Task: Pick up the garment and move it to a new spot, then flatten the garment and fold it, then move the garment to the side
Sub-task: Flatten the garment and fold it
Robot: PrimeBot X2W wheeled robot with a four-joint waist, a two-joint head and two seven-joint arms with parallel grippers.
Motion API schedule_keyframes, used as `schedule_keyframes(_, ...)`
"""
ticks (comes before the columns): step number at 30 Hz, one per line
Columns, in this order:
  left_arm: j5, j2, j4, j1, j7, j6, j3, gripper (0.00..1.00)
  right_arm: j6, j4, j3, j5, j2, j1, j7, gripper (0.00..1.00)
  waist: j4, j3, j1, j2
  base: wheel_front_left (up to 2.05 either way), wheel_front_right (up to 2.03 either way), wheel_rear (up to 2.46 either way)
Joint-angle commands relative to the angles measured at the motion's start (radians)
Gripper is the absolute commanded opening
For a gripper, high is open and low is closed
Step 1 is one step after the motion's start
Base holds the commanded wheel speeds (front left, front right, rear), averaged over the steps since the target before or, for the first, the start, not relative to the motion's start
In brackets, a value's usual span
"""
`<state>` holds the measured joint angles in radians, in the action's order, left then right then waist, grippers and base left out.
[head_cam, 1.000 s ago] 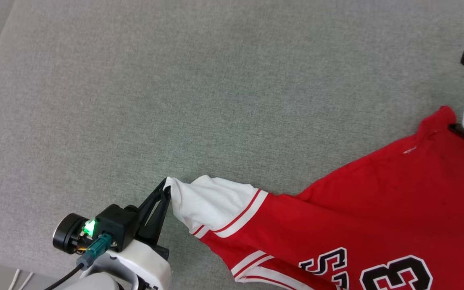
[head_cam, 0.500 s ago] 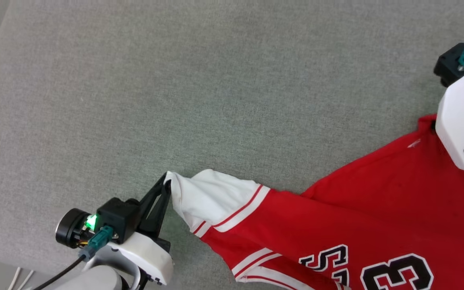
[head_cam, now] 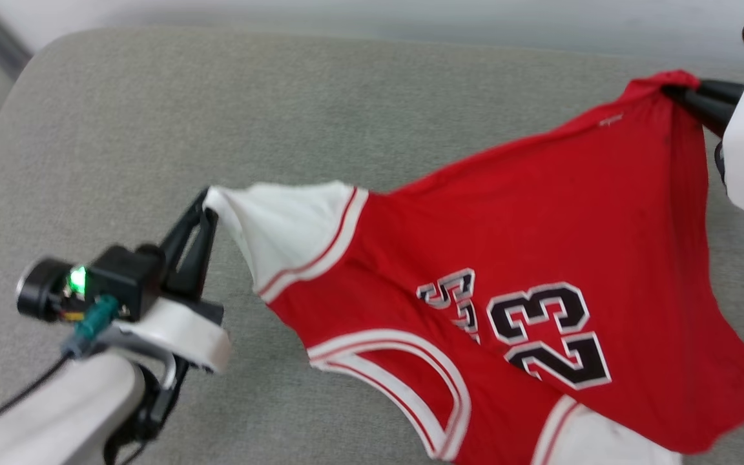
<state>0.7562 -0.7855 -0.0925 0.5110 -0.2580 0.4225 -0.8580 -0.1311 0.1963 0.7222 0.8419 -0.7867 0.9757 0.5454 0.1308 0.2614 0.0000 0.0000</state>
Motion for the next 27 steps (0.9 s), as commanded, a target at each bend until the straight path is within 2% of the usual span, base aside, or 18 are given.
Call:
schedule_keyframes(1,-0.018,-0.011,0.003,0.061,0.010,-0.013,0.016,0.00,0.001,-0.005,-0.012,-0.012,0.008,0.024,-0.032,0.00,-0.040,-0.028,0.0000,0.0000,0.00,0.00,0.00)
schedule_keyframes(7,-0.042,-0.006,0.035,0.231,0.041,-0.059,0.058,0.00,0.001,0.000,-0.060,-0.069,0.044,0.078,-0.095,0.00,-0.073,-0.012,0.0000,0.0000,0.00,0.00,0.00)
schedule_keyframes(13,-0.075,0.016,0.119,0.466,0.079,-0.123,0.102,0.00,0.001,0.035,-0.135,-0.154,0.120,0.194,-0.126,0.00,-0.108,0.047,0.0000,0.0000,0.00,0.00,0.00)
schedule_keyframes(20,-0.123,0.092,0.267,0.794,0.122,-0.207,0.132,0.00,0.001,0.130,-0.218,-0.267,0.221,0.399,-0.126,0.00,-0.127,0.136,0.0000,0.0000,0.00,0.00,0.00)
schedule_keyframes(27,-0.163,0.174,0.437,1.111,0.134,-0.282,0.153,0.00,0.001,0.237,-0.252,-0.371,0.272,0.633,-0.118,0.00,-0.134,0.232,0.0000,0.0000,0.00,0.00,0.00)
